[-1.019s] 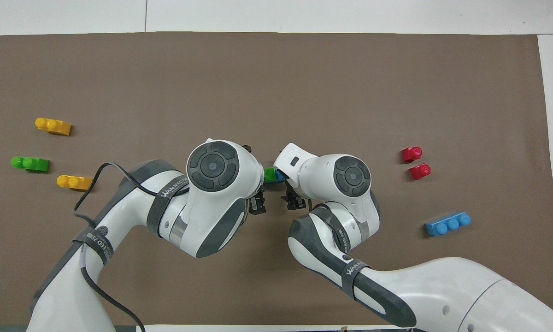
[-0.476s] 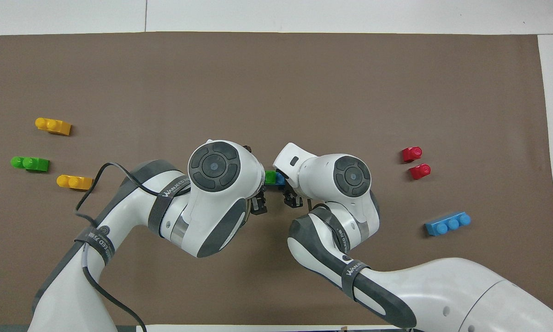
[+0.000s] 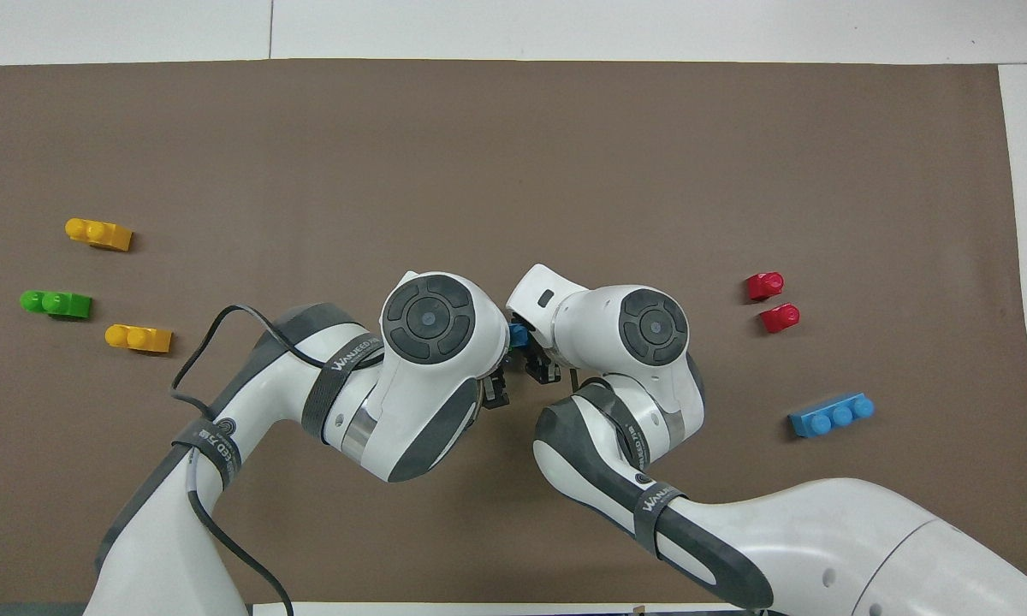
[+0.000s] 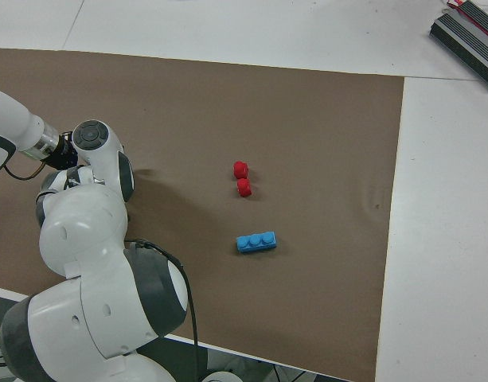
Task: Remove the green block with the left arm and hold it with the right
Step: 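Close the left gripper on green and the right gripper on blue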
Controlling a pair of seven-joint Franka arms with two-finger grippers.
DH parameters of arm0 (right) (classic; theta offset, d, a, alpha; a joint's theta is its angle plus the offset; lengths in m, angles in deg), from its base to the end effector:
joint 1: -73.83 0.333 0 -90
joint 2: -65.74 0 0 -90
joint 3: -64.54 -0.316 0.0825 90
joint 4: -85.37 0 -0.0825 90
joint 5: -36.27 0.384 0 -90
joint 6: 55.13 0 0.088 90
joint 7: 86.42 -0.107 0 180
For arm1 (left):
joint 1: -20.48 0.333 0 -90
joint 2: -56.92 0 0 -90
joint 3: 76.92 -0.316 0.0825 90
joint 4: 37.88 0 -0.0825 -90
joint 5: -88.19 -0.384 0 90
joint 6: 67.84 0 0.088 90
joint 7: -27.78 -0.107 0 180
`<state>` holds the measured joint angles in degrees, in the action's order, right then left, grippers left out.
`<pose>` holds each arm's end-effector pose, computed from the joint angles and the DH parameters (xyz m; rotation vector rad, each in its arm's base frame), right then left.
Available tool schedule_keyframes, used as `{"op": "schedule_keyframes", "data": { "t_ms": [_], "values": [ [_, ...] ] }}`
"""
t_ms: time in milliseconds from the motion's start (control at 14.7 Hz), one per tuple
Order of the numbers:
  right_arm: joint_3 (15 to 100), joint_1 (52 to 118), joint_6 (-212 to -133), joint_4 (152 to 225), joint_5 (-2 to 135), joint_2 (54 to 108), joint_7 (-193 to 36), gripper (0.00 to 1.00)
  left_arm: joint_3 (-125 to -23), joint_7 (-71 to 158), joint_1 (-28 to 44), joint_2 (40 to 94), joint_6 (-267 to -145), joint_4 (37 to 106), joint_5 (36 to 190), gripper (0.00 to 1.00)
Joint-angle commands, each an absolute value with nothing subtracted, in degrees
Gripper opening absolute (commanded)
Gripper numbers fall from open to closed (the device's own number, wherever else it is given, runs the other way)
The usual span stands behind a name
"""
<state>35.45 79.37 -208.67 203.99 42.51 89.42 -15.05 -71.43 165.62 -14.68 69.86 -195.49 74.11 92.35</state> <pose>0.5126 0.3361 0.2773 -1.9458 -2.2096 -0.4539 0.4599 -0.3949 0.3683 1.9899 2.3640 -0.1226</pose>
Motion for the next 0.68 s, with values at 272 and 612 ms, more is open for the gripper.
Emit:
{"op": "schedule_keyframes", "data": {
  "t_ms": [272,612],
  "values": [
    [34.13,78.22,-210.17,203.23,42.68,90.7,-13.73,0.0,-72.35,167.17,-18.62,69.58,-196.42,76.1,91.79,1.0],
    [34.13,78.22,-210.17,203.23,42.68,90.7,-13.73,0.0,-72.78,170.69,-18.19,69.31,-197.12,76.81,90.22,1.0]
  ]
}}
